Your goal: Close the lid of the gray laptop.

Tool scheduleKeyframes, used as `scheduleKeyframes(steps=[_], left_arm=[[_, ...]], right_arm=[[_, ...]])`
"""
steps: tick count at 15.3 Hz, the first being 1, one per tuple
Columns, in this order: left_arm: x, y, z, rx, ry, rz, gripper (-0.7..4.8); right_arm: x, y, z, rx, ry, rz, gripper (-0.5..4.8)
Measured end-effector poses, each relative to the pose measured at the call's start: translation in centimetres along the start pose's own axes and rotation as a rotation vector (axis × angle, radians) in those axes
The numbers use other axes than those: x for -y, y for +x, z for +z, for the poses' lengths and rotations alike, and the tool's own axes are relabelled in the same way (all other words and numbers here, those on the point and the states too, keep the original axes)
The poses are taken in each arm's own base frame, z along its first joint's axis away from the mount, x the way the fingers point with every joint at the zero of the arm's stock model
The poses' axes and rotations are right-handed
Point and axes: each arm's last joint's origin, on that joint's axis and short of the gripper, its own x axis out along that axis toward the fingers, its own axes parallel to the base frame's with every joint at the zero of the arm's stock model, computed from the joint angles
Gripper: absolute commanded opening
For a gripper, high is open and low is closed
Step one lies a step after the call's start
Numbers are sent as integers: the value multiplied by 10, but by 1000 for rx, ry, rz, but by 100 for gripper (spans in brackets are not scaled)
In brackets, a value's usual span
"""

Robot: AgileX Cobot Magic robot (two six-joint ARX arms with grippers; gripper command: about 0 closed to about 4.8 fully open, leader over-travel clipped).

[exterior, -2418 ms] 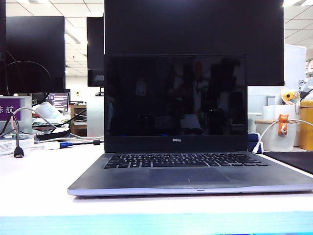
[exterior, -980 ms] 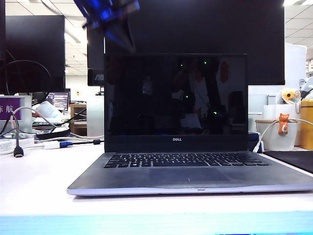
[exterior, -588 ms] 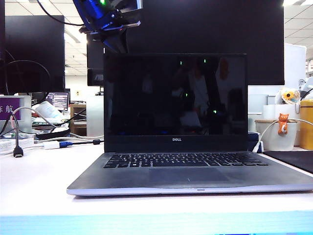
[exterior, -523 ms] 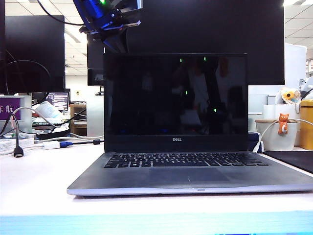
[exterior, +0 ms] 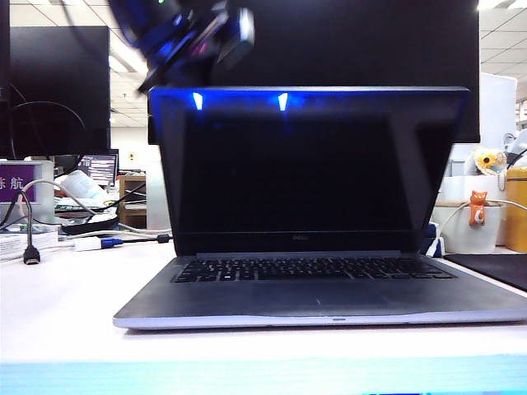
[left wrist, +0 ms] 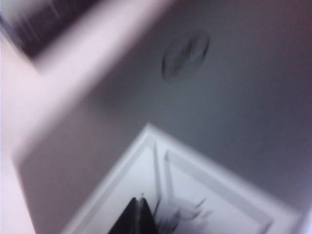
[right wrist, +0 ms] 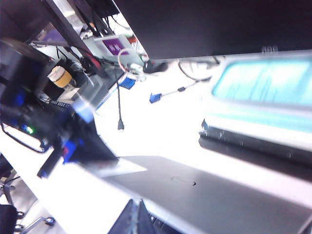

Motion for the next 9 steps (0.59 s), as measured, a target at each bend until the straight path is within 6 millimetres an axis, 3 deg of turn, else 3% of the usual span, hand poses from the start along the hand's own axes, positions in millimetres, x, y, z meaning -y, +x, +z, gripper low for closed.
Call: scheduleKeyframes(steps=[4,6,9], left_arm=[[0,7,-12,-91,-46,-114,-5],[8,26,-27,-167,-78,-235,-5],[22,72,-57,-294,-78,-277,-5]], right_arm=[[0,0,-3,-25,24,35,-2],[0,0,-5,-44,45,41,-2],[0,0,-9,-71,54,37,-2]])
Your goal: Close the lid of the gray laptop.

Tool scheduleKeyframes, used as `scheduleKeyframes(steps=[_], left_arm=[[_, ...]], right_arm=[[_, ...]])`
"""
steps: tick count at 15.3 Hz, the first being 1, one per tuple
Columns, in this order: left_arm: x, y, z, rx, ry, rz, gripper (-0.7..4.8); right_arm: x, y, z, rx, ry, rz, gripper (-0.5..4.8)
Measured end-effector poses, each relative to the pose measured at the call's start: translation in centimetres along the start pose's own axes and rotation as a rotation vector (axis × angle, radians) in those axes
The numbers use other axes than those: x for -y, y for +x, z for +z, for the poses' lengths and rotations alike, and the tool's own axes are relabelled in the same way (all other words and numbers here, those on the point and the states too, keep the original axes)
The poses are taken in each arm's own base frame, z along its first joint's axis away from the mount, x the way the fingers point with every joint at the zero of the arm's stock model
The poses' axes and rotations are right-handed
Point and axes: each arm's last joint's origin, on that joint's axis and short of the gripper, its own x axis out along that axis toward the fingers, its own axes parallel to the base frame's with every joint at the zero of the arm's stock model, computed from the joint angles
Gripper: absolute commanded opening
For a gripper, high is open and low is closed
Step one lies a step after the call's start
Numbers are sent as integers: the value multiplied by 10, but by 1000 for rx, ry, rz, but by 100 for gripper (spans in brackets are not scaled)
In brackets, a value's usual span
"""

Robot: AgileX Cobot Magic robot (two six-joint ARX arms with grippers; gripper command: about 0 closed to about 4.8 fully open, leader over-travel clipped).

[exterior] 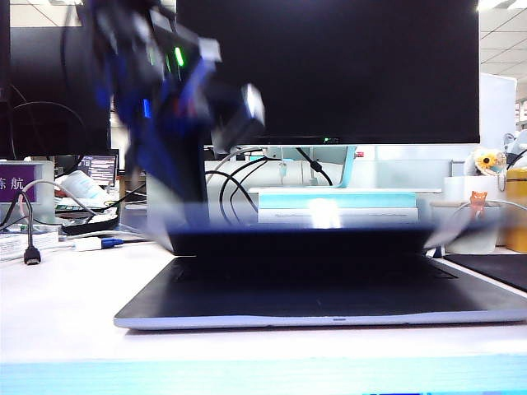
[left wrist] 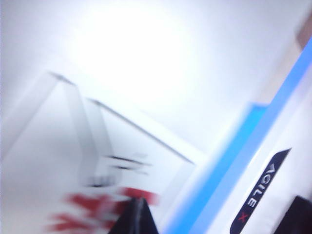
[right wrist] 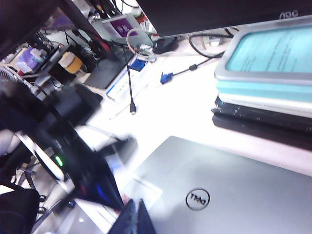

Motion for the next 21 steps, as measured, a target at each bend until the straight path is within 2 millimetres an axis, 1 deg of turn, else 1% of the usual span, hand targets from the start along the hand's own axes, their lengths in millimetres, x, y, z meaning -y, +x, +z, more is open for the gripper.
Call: scheduleKeyframes(steps=[2,3,4,5,6,7,8,9,10,11,12,13,14,15,16,17,19,21], left_arm=[[7,36,-8,-38,1,6,-5],[15,49,-10,-17,24,88,-5],[22,52,-7,2,45,177,-5],[28,51,-3,31,74,254,-5],[36,42,0,89,100,340,-5],[50,10,0,248,131,457,-5],[76,-44,-5,526,167,597,-5],[88,-74,-13,661,174,653,-5],[96,-95,-29,746,172,687,-5],[100,-101,-40,776,173,698,-5],[104,-108,-76,860,188,729,-5],[95,-109,-109,939,147,783,-5],[88,-108,-129,959,100,825,-5],[86,-109,-140,976,71,842,-5],[87,-111,-164,1042,19,888,-5],[94,-114,-193,1146,-18,961,-5],[106,-117,-218,1283,-2,992,-5],[111,-115,-237,1366,-31,1056,-5]], right_arm=[[1,0,-4,-25,5,-4,-2],[1,0,-6,-40,8,-6,-2],[1,0,-7,-51,13,-8,-1],[1,0,-8,-56,9,-9,-2],[1,0,-9,-59,9,-11,-1],[1,0,-9,-59,4,-11,-2],[1,0,-9,-59,-13,-11,-2],[1,0,-9,-59,-16,-10,-2],[1,0,-9,-59,-18,-10,-2],[0,-1,-9,-60,-25,-10,-1],[-6,-6,-12,-64,-66,-9,-1],[-17,-14,-14,-50,-113,-5,-2],[-23,-18,-15,-38,-133,-5,-1],[-27,-22,-16,-29,-149,-7,-2],[-42,-34,-23,7,-210,-19,-2],[-55,-45,-32,55,-270,-88,-2],[-62,-57,-51,117,-318,-241,-2],[-66,-66,-72,217,-369,-398,-2]])
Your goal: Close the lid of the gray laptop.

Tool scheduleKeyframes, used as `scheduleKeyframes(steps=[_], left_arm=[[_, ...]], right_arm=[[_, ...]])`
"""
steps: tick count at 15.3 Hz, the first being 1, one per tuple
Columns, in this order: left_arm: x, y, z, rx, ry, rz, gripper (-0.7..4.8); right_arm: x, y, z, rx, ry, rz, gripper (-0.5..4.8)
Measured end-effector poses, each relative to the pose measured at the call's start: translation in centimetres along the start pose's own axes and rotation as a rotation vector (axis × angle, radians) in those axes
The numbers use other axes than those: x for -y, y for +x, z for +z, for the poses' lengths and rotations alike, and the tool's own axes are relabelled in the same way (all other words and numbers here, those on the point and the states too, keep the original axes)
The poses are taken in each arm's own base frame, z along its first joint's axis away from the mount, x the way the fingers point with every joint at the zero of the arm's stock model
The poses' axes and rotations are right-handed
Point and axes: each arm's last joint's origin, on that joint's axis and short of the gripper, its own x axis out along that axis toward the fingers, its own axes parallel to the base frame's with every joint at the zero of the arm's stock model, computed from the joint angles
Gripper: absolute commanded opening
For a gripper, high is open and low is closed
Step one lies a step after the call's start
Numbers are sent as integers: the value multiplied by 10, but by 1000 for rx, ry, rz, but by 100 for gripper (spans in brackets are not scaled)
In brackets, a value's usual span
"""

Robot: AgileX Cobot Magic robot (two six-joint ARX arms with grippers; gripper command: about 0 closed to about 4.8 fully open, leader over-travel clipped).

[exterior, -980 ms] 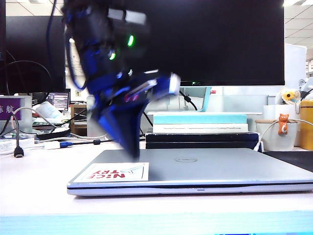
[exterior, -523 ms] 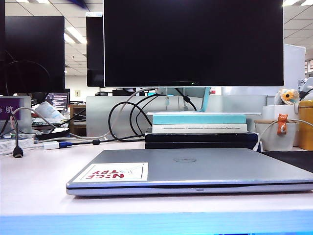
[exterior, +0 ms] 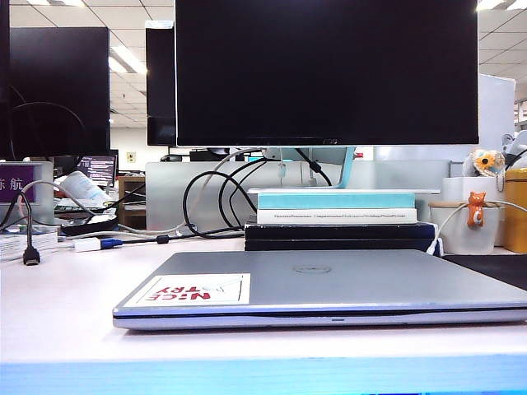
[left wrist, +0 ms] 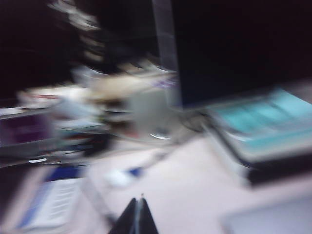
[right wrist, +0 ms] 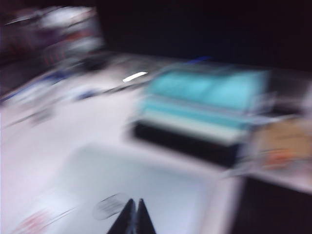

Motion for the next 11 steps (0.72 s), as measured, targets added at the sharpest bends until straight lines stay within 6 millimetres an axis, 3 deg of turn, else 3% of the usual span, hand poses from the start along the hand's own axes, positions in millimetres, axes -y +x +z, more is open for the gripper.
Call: scheduleKeyframes(steps=[3,5,6,9,11], left_arm=[[-7,-25,-17,68,-24,56,-5],[-13,-48,-44,141,-57,131,-6],[-13,-49,-51,143,-64,164,-6],[-11,-43,-60,106,-134,196,-5],[-4,-29,-85,54,-212,190,-5]], right_arm=[[-6,-14,-29,126,-8,-139,-2],[-12,-27,-76,264,-7,-232,-2],[-15,-33,-97,356,-28,-276,-1],[-3,-13,-115,312,18,-283,-1],[5,0,-128,426,128,-286,-1]])
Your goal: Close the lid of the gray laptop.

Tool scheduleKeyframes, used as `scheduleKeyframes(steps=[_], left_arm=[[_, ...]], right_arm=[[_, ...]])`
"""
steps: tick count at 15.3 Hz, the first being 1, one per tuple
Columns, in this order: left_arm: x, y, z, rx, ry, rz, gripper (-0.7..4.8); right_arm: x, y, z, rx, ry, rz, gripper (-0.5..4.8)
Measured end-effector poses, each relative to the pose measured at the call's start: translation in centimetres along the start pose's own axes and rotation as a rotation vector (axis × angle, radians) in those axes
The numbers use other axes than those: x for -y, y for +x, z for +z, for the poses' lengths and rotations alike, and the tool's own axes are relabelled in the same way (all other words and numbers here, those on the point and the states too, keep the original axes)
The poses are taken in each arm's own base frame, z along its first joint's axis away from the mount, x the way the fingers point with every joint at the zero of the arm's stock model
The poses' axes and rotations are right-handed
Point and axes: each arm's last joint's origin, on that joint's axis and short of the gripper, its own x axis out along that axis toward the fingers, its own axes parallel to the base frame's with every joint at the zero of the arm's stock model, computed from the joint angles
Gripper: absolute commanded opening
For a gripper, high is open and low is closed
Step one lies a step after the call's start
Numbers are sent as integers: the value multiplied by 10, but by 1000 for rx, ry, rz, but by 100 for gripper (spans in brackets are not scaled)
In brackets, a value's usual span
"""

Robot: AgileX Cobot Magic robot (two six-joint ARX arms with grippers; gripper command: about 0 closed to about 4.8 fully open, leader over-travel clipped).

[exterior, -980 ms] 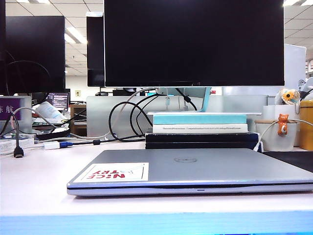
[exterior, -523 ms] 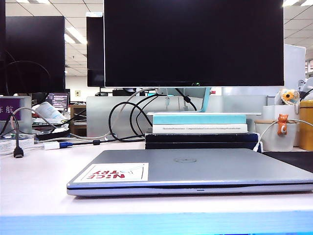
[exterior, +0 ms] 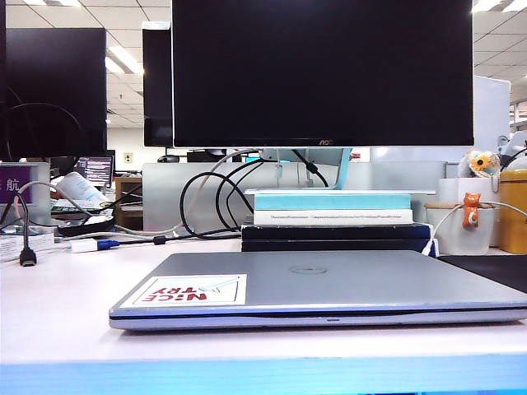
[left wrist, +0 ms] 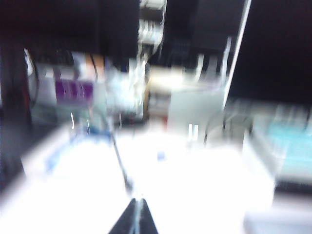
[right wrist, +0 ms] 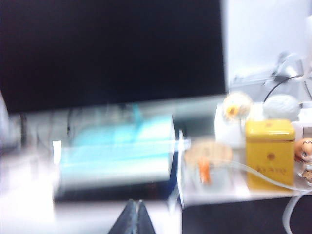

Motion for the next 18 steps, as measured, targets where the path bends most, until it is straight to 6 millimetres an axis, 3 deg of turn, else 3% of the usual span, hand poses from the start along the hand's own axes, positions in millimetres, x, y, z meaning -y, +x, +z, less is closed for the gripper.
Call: scheduleKeyframes(steps=[2,4,6,9,12,18], left_arm=[[4,12,-35,-76,32,2,-5],[10,22,-66,-84,59,-82,-6],[11,26,-80,-76,74,-86,-6],[8,28,-82,-53,136,-62,-6],[-5,33,-78,20,125,-26,-6],[-32,35,-81,8,33,54,-5]], right_arm=[[5,5,-13,47,63,-9,-1],[12,9,-37,-16,104,-26,-1],[17,11,-56,-69,111,-44,-2],[21,11,-72,-104,101,-56,-1],[23,11,-75,-124,-6,-110,-1],[24,10,-77,-143,-14,-120,-2]])
